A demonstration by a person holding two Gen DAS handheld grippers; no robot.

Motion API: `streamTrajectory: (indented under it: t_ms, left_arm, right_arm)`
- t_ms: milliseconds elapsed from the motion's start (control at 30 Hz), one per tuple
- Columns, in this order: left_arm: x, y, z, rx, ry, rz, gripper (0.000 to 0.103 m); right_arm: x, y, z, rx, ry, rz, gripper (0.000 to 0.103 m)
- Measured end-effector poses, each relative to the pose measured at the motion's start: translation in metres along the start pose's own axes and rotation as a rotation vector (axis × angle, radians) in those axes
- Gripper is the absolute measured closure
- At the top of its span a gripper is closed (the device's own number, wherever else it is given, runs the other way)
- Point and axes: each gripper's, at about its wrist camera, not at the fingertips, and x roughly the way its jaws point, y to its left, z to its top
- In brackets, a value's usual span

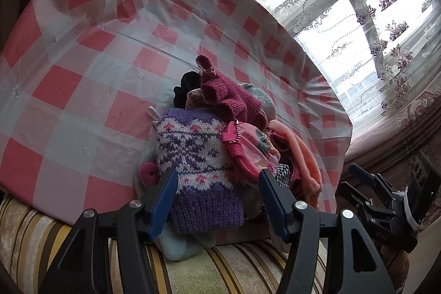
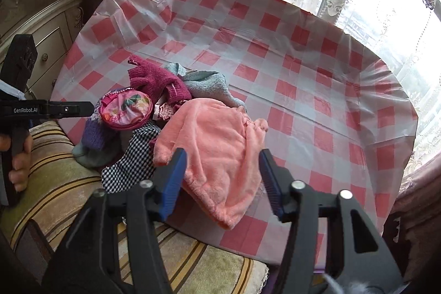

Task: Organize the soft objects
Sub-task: 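Grasp the pink fuzzy hat with the right tool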

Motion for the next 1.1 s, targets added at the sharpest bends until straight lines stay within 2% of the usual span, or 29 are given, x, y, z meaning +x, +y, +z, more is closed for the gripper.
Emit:
streamTrajectory:
  t_ms: [33,200,300,400,467,500,533,600,700,800,867,933,1000,1100]
  left_arm:
    - [0.0,0.002,0.0,-0.008,0.001,-0.001,0.042]
    - [0.001,0.004,0.001,-0.02,0.003,-0.001,0.042]
    - [0.001,0.005,0.001,-0.023,0.003,-0.002,0.042]
    - [0.003,0.005,0.001,-0.026,0.007,-0.004,0.041]
    - [0.004,0.005,0.001,-0.022,0.012,-0.004,0.041]
    - [0.004,0.005,0.001,-0.021,0.013,-0.005,0.041]
    - [0.004,0.006,0.001,-0.022,0.013,-0.005,0.041]
    - [0.003,0.007,0.0,-0.028,0.011,-0.007,0.042]
    - [0.004,0.009,0.0,-0.033,0.012,-0.009,0.041]
    - [0.007,0.008,0.0,-0.026,0.02,-0.01,0.042]
    - [0.006,0.007,0.0,-0.023,0.02,-0.011,0.041]
    - [0.005,0.008,0.0,-0.03,0.018,-0.012,0.042]
    - [0.005,0.009,0.0,-0.034,0.018,-0.012,0.041]
    - [0.006,0.008,-0.001,-0.026,0.021,-0.012,0.042]
  right_arm:
    - [0.001,0.009,-0.004,-0.045,-0.005,-0.003,0.011]
    - [0.033,0.039,-0.027,-0.275,0.096,-0.132,0.011]
    - [0.045,0.035,-0.036,-0.315,0.128,-0.167,0.011]
    - [0.048,0.029,-0.04,-0.33,0.109,-0.185,0.011]
    - [0.054,0.029,-0.04,-0.36,0.097,-0.204,0.014]
    - [0.058,0.028,-0.041,-0.376,0.104,-0.212,0.024]
    - [0.063,0.026,-0.04,-0.387,0.122,-0.21,0.041]
    - [0.064,0.019,-0.039,-0.381,0.149,-0.18,0.056]
    - [0.055,0.005,-0.035,-0.34,0.121,-0.153,0.056]
    - [0.05,-0.006,-0.029,-0.28,0.104,-0.071,0.056]
    - [0.048,-0.009,-0.025,-0.252,0.101,-0.047,0.055]
    - [0.044,-0.007,-0.023,-0.25,0.095,-0.004,0.047]
    - [0.041,-0.004,-0.022,-0.261,0.093,-0.001,0.042]
    - [0.039,-0.001,-0.023,-0.274,0.091,0.005,0.041]
